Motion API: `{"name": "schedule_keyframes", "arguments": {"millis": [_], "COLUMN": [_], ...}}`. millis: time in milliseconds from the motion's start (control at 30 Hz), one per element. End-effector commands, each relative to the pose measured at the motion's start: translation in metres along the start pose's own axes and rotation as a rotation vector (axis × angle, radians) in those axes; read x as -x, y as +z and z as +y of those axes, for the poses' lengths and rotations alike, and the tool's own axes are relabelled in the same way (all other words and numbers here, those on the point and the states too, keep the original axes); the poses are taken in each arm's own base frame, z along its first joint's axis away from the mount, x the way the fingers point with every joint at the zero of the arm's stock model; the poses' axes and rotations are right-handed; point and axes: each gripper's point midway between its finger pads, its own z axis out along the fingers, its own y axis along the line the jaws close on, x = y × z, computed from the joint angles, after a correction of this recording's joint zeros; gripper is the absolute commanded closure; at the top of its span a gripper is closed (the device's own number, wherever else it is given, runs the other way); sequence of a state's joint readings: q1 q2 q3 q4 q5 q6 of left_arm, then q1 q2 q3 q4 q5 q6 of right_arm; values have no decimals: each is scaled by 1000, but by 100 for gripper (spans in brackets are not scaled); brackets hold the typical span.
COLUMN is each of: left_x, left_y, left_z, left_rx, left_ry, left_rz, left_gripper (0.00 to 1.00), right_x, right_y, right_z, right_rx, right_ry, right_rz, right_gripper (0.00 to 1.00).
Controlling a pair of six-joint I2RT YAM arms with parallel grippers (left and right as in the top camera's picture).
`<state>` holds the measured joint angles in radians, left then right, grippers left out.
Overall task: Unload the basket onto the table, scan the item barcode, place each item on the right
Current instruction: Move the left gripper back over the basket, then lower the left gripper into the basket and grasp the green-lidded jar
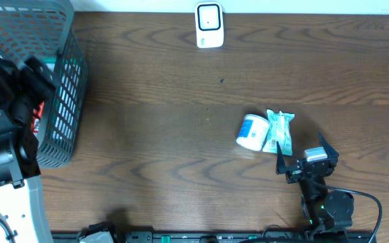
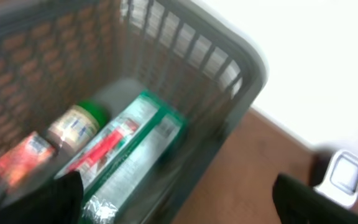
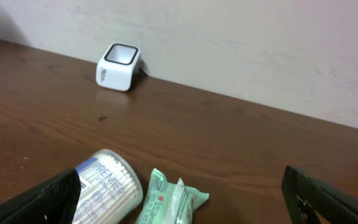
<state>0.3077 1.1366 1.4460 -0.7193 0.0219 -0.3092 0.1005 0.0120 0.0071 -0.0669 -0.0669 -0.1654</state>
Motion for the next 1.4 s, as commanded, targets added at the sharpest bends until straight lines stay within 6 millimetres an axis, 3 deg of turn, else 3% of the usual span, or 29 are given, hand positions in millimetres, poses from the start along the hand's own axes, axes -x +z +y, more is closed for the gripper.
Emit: {"name": "schedule_keyframes", "arguments": {"millis": [0, 233, 333, 433, 500, 533, 633, 700, 800, 967, 1100, 1367], "left_x": [20, 70, 92, 97, 92, 87, 66, 48, 18, -21, -48, -75], "left_y": [-4, 16, 43, 76, 98, 107, 125, 129, 156, 192, 207, 227], "left_z": [-12, 8, 24, 43, 55, 61, 75, 87, 109, 139, 157, 172], "left_rx": [-57, 78, 136, 180, 199, 209, 232, 259, 276, 294, 283, 264], "left_ry": [39, 71, 114, 173, 206, 200, 190, 241, 332, 330, 374, 407], "left_rz": [-61, -35, 14, 72, 110, 130, 218, 302, 422, 563, 667, 751], "left_gripper": [20, 19, 18, 18, 18, 7, 2, 2, 2, 0, 0, 6], "right_x": [0, 0, 0, 0, 0, 0, 0, 0, 0, 0, 0, 0], "right_y": [0, 0, 0, 0, 0, 0, 0, 0, 0, 0, 0, 0], "right_z": [2, 2, 2, 2, 2, 2, 2, 2, 2, 2, 2, 2], "right_rx": [7, 7, 7, 7, 7, 7, 7, 7, 7, 7, 7, 7], "right_ry": [-1, -1, -1, -1, -1, -1, -1, -1, -1, -1, -1, -1], "right_rz": [-2, -2, -2, -2, -2, -2, -2, -2, -2, -2, -2, -2], "right_gripper": [1, 1, 1, 1, 1, 1, 1, 1, 1, 1, 1, 1]}}
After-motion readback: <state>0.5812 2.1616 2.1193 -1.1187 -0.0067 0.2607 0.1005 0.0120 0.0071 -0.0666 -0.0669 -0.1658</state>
